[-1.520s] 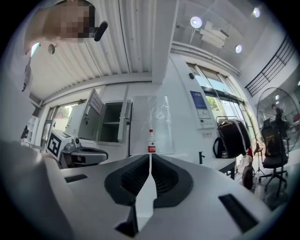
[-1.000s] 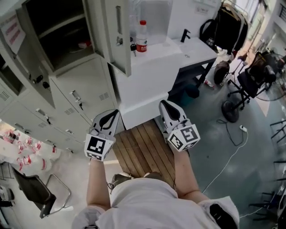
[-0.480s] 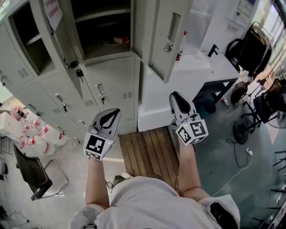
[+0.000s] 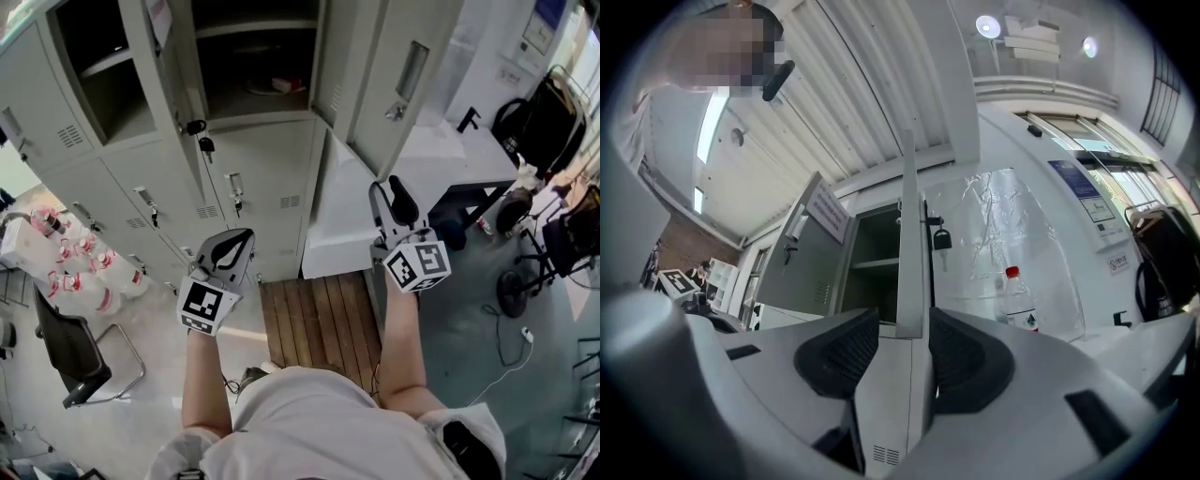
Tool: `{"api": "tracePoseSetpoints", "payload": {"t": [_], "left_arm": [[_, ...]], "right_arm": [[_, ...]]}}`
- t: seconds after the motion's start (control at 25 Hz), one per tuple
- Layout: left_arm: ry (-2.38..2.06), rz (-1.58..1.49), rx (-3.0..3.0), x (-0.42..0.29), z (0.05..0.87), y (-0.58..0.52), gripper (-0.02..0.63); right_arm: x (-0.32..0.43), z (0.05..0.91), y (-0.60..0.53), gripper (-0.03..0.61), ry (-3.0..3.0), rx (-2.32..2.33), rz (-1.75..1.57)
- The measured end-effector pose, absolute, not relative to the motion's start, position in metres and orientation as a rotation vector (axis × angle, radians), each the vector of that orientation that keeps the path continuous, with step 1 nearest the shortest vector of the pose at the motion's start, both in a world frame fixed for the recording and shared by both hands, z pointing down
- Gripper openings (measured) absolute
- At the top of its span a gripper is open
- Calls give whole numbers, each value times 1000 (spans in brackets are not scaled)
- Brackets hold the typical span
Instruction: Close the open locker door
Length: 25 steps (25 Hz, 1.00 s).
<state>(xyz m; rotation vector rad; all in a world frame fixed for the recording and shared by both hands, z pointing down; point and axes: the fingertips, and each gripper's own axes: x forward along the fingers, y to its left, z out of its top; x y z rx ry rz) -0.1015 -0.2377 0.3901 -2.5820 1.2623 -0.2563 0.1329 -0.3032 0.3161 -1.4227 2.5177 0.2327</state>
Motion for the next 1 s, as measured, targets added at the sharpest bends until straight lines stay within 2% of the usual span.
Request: {"api": "tracePoseSetpoints", "payload": {"t": [0.52,1.0], "left_arm": [[1287,-257,-2600,-157,405,-245,3],[1347,-233,-2570,-193,404,-230,3]], "right_arm": [[95,310,-301,95,2476,-1385,259],[32,307,-287,117,2528,-1235,274]]}}
